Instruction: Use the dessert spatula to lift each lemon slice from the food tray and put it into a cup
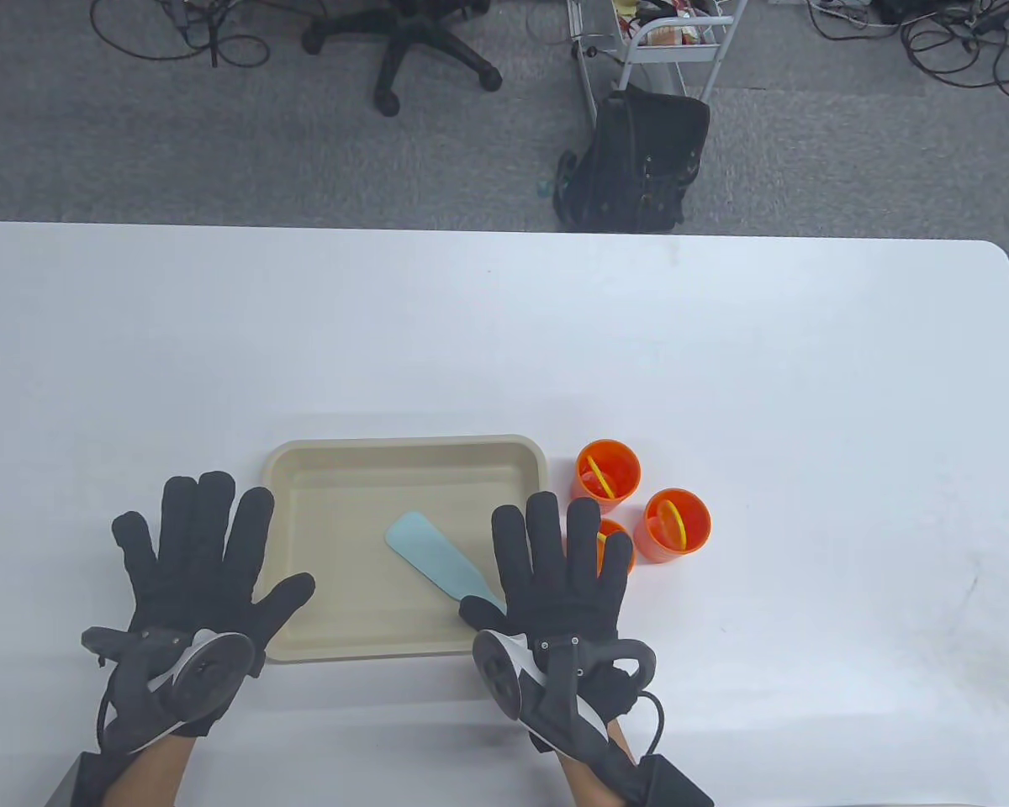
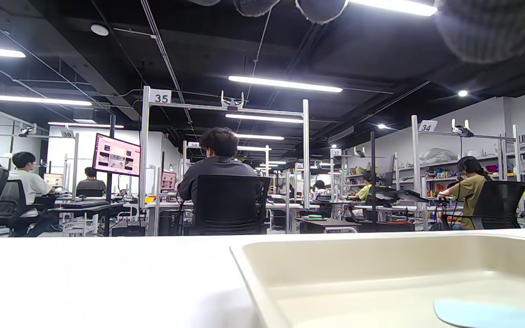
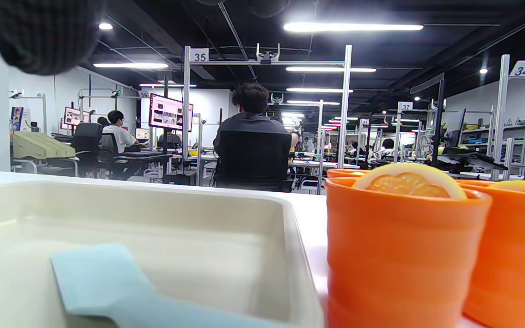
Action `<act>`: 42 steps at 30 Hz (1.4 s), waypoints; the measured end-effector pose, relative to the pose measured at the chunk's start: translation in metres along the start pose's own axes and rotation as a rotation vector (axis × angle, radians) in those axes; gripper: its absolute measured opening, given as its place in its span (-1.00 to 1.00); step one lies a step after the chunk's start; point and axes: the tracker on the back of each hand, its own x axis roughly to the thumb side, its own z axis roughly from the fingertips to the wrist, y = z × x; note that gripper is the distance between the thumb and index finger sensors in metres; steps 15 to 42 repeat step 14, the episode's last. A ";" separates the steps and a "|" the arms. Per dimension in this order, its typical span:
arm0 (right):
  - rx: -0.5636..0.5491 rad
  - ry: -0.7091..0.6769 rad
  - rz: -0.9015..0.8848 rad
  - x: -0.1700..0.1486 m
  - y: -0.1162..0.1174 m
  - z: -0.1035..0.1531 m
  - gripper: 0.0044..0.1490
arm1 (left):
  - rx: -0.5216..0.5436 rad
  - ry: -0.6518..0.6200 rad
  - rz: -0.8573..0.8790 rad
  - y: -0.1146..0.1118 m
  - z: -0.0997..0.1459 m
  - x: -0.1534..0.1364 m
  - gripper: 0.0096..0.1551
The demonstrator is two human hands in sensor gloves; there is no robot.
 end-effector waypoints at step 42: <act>-0.009 0.038 -0.047 -0.013 -0.003 0.000 0.27 | -0.033 -0.017 0.077 -0.006 0.001 0.001 0.18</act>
